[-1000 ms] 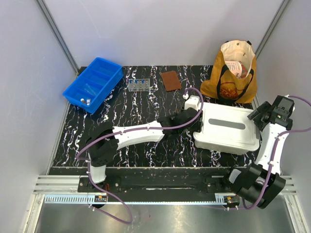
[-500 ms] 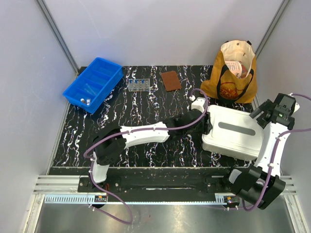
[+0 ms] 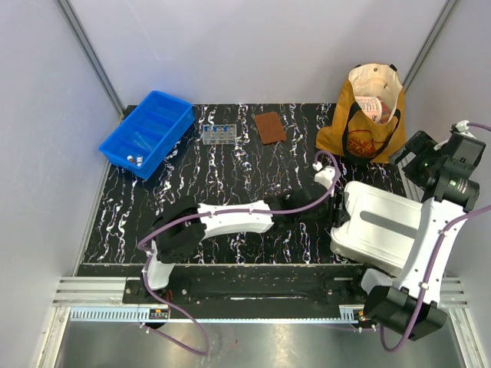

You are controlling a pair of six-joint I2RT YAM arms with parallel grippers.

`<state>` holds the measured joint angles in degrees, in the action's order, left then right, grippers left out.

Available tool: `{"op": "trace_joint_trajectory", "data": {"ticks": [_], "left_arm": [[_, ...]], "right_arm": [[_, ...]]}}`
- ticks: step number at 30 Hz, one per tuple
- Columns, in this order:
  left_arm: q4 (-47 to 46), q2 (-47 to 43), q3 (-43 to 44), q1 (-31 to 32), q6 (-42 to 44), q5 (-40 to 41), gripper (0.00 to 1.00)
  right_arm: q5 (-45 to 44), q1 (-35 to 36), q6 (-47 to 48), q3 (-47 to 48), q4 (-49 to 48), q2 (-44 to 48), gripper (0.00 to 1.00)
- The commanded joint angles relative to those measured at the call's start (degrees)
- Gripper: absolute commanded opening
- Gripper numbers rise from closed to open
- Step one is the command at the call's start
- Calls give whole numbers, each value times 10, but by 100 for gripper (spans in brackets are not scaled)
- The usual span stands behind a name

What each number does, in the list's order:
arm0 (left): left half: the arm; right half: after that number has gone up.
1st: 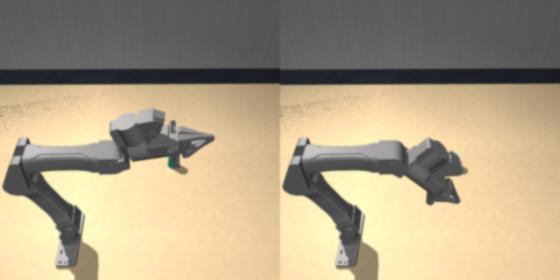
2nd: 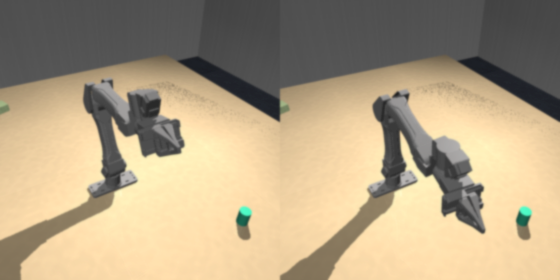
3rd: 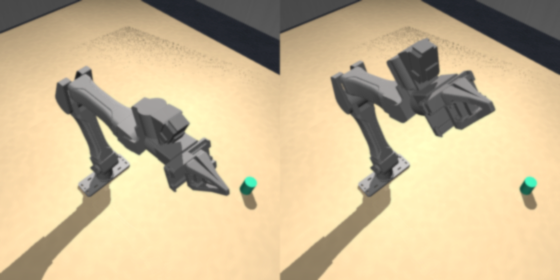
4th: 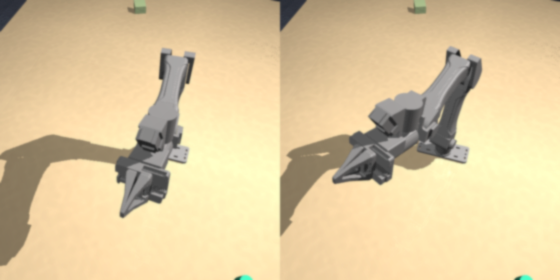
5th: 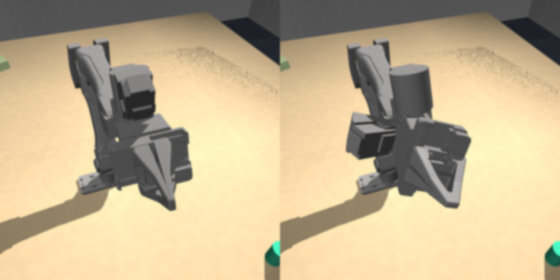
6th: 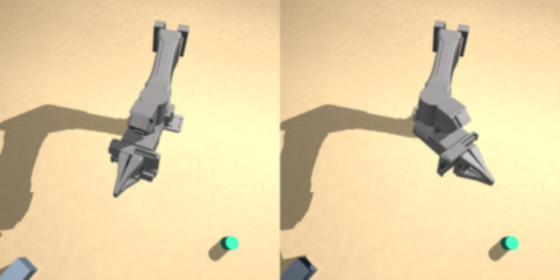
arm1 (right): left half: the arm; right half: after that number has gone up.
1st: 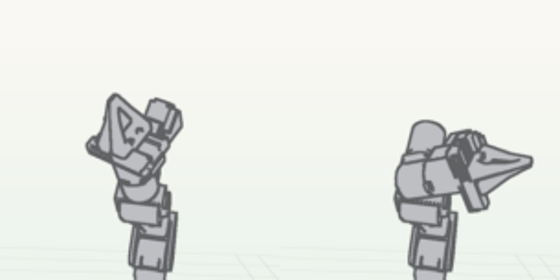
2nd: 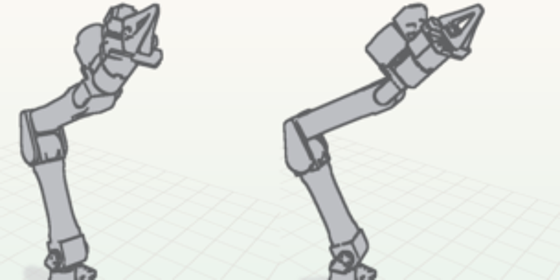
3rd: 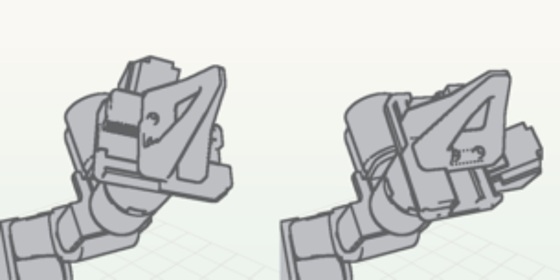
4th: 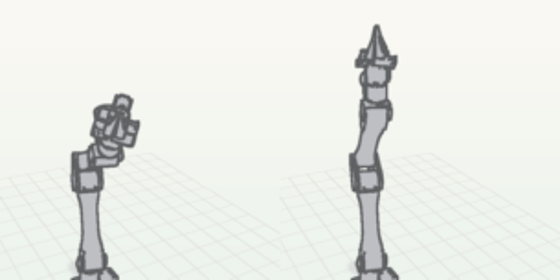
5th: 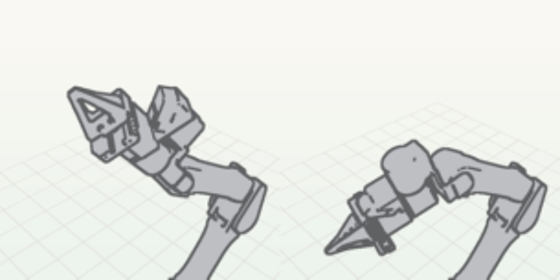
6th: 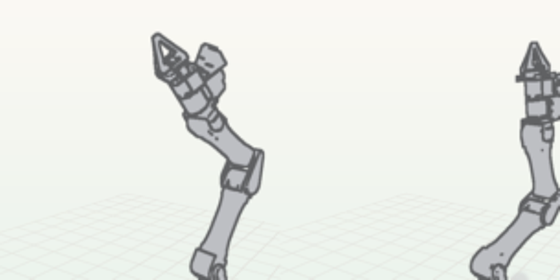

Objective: Organize the chemistry lab equipment

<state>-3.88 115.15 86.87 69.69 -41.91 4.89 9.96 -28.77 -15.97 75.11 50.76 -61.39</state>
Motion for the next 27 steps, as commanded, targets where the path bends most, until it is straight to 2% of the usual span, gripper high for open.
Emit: {"op": "trace_joint_trajectory", "data": {"ticks": [1, 6, 8, 14, 16, 23, 27], "left_arm": [[17, -85, -30, -19, 33, 21, 60], [50, -171, -59, -40, 69, 67, 68], [63, -208, -76, -47, 86, 90, 74], [126, -335, -132, -54, 147, 127, 84], [156, -401, -163, -54, 164, 145, 99], [259, -644, -256, -54, 168, 151, 99], [313, -747, -288, -54, 152, 156, 99]], "right_arm": [[120, 29, -4, 15, 16, 45, 100], [140, 48, -6, -4, 38, 56, 100], [152, 72, -10, -35, 33, 60, 100], [161, 134, -20, -99, 25, 95, 100], [178, 156, -29, -92, 28, 108, 100], [191, 237, 5, -61, 67, 144, 100], [205, 267, -19, -80, -2, 208, 100]]}}
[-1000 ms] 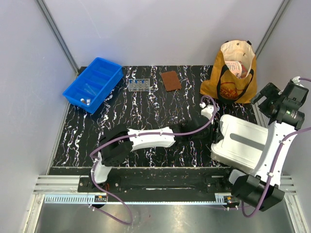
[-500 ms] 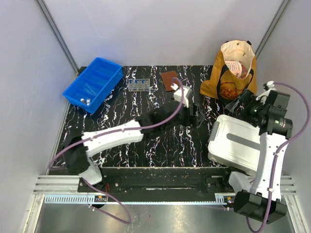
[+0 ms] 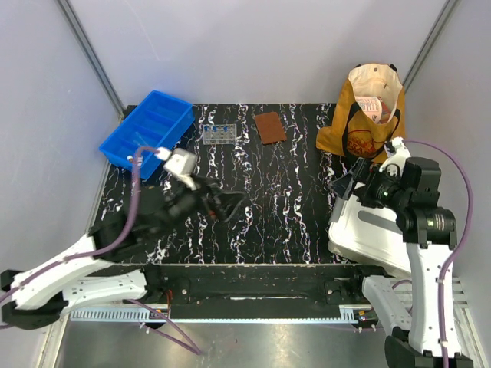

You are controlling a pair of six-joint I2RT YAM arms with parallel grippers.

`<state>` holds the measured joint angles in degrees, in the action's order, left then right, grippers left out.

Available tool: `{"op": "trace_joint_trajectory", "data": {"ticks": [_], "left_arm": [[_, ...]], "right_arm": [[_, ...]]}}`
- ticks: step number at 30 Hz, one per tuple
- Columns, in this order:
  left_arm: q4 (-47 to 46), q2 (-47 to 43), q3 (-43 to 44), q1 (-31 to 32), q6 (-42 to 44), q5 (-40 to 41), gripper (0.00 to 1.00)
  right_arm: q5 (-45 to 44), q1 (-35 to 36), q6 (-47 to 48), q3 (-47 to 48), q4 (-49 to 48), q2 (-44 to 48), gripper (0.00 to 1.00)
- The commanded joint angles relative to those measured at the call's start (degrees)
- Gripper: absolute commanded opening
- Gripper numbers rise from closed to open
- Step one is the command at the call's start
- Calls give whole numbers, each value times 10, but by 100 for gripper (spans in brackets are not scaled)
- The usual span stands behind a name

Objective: Organize the chemistry lab equipment

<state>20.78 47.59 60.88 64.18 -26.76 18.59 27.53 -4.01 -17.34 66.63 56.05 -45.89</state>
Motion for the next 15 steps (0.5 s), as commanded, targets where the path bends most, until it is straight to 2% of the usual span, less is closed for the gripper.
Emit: {"op": "trace_joint_trajectory", "data": {"ticks": [1, 4, 6, 10, 15], "left_arm": [[80, -95, -36, 1, -3, 22, 99], [142, -158, -41, 1, -18, 52, 99], [181, -191, -36, 1, -31, 69, 99], [197, -241, -31, 1, -41, 87, 99], [209, -250, -11, 1, -25, 109, 99]], "right_arm": [[29, 20, -9, 3, -70, 66, 100], [-4, 31, -25, 15, -68, 95, 100], [15, 31, -37, 14, -78, 119, 100], [88, 32, -66, 12, -101, 133, 100], [75, 32, -78, 17, -111, 147, 100]]}}
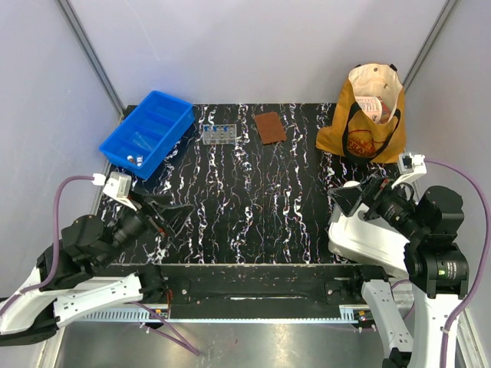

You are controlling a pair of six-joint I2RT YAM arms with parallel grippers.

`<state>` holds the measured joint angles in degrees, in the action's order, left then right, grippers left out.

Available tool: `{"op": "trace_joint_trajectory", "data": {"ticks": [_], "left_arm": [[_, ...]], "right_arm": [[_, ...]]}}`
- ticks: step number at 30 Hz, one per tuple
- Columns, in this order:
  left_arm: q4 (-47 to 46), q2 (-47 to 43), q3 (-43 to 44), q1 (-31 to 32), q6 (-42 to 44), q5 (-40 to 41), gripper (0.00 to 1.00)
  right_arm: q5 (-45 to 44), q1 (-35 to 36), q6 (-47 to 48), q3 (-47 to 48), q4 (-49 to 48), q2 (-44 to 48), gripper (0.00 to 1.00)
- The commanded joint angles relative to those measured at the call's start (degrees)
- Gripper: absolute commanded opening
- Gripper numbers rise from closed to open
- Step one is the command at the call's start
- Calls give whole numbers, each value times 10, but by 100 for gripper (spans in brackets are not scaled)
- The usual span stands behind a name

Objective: Organize the chemistry lab equipment

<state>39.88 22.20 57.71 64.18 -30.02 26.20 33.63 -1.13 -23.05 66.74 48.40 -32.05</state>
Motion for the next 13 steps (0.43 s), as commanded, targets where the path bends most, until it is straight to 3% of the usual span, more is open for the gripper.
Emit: {"op": "trace_joint_trajectory", "data": {"ticks": [1, 13], "left_arm": [[22, 5, 23, 1, 8, 36, 99], [26, 11, 28, 1, 15, 46, 99]], "right_arm": [[13, 3, -22, 19, -33, 9, 100], [15, 3, -31, 3, -47, 12, 100]]}}
